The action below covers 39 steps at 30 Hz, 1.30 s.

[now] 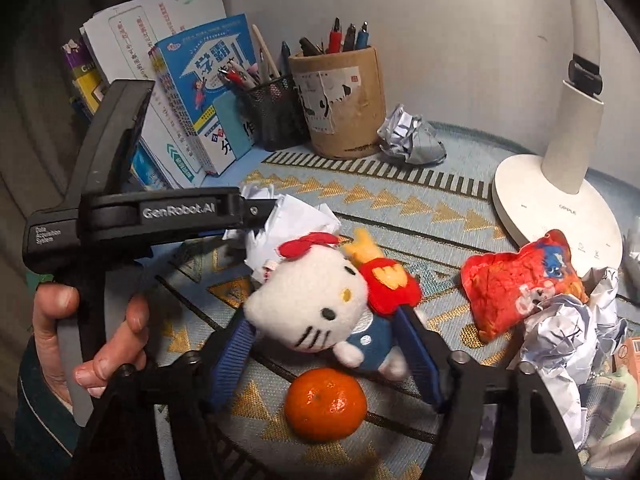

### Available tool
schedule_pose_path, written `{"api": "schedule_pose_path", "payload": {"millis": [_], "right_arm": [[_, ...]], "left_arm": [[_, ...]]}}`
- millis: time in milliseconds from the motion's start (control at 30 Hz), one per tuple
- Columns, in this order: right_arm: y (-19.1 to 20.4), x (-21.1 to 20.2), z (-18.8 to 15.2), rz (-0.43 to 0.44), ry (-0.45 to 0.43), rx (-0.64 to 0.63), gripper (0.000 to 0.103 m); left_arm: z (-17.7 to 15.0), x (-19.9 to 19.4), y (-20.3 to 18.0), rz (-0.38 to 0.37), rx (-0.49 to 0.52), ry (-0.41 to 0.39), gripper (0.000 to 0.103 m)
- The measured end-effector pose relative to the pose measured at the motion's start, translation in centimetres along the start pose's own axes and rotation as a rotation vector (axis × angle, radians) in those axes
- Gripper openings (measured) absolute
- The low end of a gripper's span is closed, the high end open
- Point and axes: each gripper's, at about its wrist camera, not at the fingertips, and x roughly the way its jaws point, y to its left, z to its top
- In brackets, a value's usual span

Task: Organize objects
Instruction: 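Carry the Hello Kitty plush in the right tool while the left carries paper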

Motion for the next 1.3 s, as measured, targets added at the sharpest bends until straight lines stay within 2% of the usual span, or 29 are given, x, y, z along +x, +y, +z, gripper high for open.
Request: {"api": "schedule_pose_path", "payload": {"millis": [33,133,233,333,400,500,600,667,733,800,833,867,900,967,1033,1233,1300], "right_arm": [[0.2,-0.5,0.0,0.010,-0.017,-0.009,0.047],[0.5,-1.7,0.1,-0.011,-0.037,-0.017,0.047],[-0.3,-3.1,-0.3,0.010,-0.053,0.014,0.046],[-1.0,-6.4,-0.6,0.045,-0.105,0.042,0.046],[-0.6,-9.2,-1.3,0.044,-0.127,0.007,0.046],[1.5,-11.6,-3.2,0.049,-0.071,-0.139,0.047],[4.1,-11.6,-7.2,-0.098,0.021,-0.281,0.047],[5.1,-10.7,-9.5,-0.189,0.095,-0.304,0.047],[5.0,-9.9,-10.7,-0.209,0.167,-0.241,0.048],[5.3,-10.2,-10.9,-0.227,0.147,-0.194,0.052],[5.1,-10.7,-10.8,-0.195,0.147,-0.164,0.057],[4.7,-11.2,-10.3,-0.138,0.152,-0.124,0.067],[4.2,-11.9,-9.7,-0.073,0.141,-0.084,0.072],[2.8,-13.7,-9.3,0.032,0.109,-0.043,0.095],[1.3,-14.8,-9.5,0.064,0.110,-0.066,0.098],[-1.0,-14.7,-11.3,-0.021,0.165,-0.199,0.098],[-1.3,-13.9,-11.4,-0.030,0.184,-0.230,0.090]], "left_arm": [[0.0,-0.4,-0.1,-0.010,0.003,-0.011,0.047],[0.0,-2.3,-0.7,-0.007,0.020,-0.061,0.047],[-0.3,-5.4,-2.0,-0.022,0.057,-0.130,0.047],[-1.7,-8.4,-4.1,-0.035,0.111,-0.167,0.047],[-3.2,-9.8,-5.5,-0.052,0.145,-0.182,0.047],[-5.5,-10.7,-6.8,-0.065,0.149,-0.173,0.047],[-8.1,-11.3,-7.2,-0.076,0.116,-0.166,0.047],[-9.4,-11.4,-7.6,-0.057,0.109,-0.162,0.047],[-10.5,-11.7,-7.9,-0.047,0.108,-0.161,0.047],[-11.3,-12.2,-8.0,-0.042,0.107,-0.153,0.047],[-11.6,-12.4,-8.1,-0.036,0.106,-0.154,0.047],[-11.8,-12.8,-8.1,-0.031,0.109,-0.155,0.047],[-12.1,-13.2,-8.2,-0.028,0.111,-0.158,0.048],[-12.6,-13.8,-8.1,-0.031,0.114,-0.164,0.048],[-13.1,-14.0,-8.1,-0.038,0.118,-0.158,0.048],[-14.4,-13.2,-8.6,-0.045,0.132,-0.122,0.048],[-14.7,-12.8,-9.0,-0.046,0.137,-0.111,0.048]]}}
